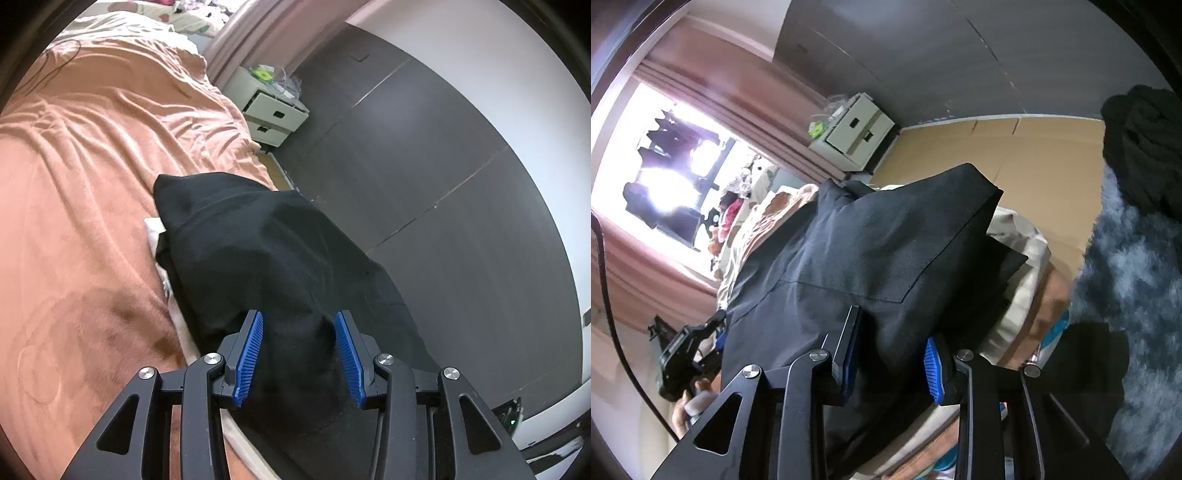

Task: Fold large clothes
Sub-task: 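Lower the jacket onto the folded clothes stack with both grippers, then open both grippers and withdraw them from the stacked jacket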

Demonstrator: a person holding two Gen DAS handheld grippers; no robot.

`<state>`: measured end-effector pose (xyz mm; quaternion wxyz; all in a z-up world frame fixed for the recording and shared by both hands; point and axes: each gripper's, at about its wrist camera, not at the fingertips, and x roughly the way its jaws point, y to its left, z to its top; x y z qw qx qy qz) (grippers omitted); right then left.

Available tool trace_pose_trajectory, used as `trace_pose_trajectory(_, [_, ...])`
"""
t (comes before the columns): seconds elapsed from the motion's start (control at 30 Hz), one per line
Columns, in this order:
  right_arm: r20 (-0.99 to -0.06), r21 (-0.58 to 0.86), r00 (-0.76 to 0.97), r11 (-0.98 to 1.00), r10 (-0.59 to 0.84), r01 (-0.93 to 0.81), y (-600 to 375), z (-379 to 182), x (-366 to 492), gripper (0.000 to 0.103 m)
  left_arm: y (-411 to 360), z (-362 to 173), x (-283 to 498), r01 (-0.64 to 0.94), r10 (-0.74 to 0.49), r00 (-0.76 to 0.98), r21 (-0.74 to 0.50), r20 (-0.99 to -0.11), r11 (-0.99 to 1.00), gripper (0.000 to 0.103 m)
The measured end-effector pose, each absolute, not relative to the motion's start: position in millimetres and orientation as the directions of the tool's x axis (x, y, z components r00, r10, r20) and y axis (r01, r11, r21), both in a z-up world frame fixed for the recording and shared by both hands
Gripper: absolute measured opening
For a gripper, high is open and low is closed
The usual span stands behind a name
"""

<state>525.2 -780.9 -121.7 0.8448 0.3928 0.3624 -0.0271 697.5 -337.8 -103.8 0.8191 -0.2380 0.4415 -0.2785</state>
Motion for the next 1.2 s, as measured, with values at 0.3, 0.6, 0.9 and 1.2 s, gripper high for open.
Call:
trace_pose_trajectory(0.3, [-0.662, 0.576, 0.726, 0.747, 0.187, 0.332, -769, -93, 499, 0.057, -302, -92, 659, 0.228, -0.622, 0.472, -0.596, -0.625, 0.770, 0.044])
trace_pose_trajectory(0.6, [-0.649, 0.548, 0.748, 0.768, 0.142, 0.330, -751, -69, 466, 0.084, -251, -61, 605, 0.217, -0.575, 0.538, -0.558, -0.616, 0.801, 0.080])
trace_pose_trajectory(0.9, [-0.634, 0.515, 0.765, 0.800, 0.113, 0.308, -722, -40, 430, 0.103, -226, -25, 542, 0.273, -0.542, 0.591, -0.484, -0.597, 0.831, 0.096])
trace_pose_trajectory(1.2, [-0.619, 0.428, 0.784, 0.861, 0.057, 0.275, -679, -4, 388, 0.103, -198, 14, 465, 0.315, -0.503, 0.661, -0.402, -0.557, 0.859, 0.103])
